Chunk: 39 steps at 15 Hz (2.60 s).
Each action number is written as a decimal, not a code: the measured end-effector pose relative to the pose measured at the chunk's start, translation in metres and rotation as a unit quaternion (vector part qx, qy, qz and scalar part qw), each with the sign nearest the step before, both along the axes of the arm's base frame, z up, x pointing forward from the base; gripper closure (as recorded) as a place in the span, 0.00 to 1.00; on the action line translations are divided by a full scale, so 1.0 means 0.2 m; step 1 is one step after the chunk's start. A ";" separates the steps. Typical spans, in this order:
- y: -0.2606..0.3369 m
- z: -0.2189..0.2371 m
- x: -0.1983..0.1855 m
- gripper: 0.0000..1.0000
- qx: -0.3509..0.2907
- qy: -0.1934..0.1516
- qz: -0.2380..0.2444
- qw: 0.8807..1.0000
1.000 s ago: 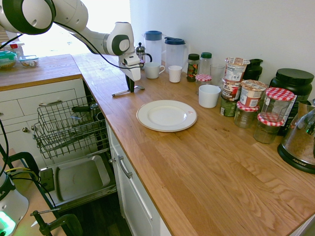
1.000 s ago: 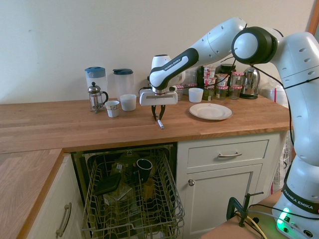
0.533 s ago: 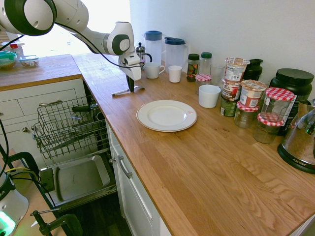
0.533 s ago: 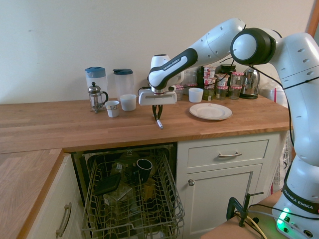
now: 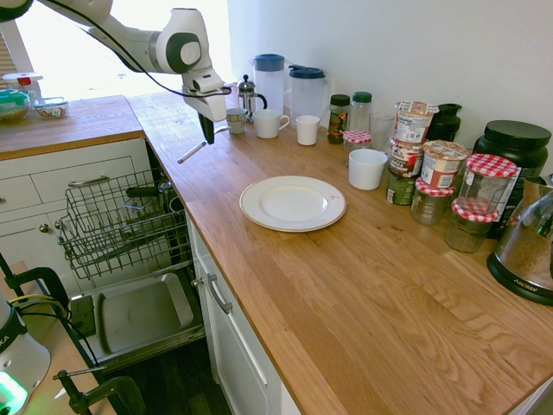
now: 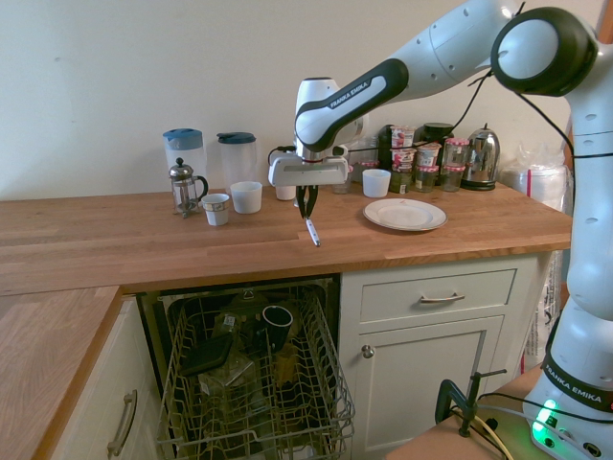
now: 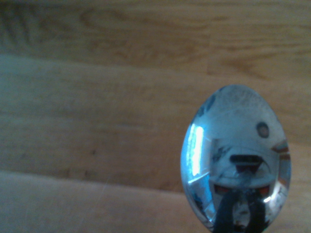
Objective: Put the spoon in the dishwasher
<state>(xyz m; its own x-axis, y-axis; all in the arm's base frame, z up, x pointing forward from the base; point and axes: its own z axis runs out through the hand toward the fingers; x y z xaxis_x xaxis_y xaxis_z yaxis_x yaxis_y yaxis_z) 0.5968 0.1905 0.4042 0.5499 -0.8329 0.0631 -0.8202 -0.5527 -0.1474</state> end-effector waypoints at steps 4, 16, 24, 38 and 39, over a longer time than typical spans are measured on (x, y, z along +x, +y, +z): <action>0.17 -0.07 -0.36 1.00 0.016 -0.001 0.011 1.000; 0.54 -0.47 -0.96 1.00 0.086 -0.019 -0.058 0.994; 0.69 -0.90 -1.24 1.00 0.064 0.044 -0.084 0.993; 0.77 -1.48 -1.01 0.00 0.039 0.083 -0.120 0.989; 0.78 -1.48 -1.02 0.00 0.037 0.084 -0.120 0.989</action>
<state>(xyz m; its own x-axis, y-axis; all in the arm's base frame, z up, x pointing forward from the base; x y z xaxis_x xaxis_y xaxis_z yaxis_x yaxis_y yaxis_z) 0.3929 0.3455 0.1073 0.3337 -0.9394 -0.0789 -0.9427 -0.3323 -0.0305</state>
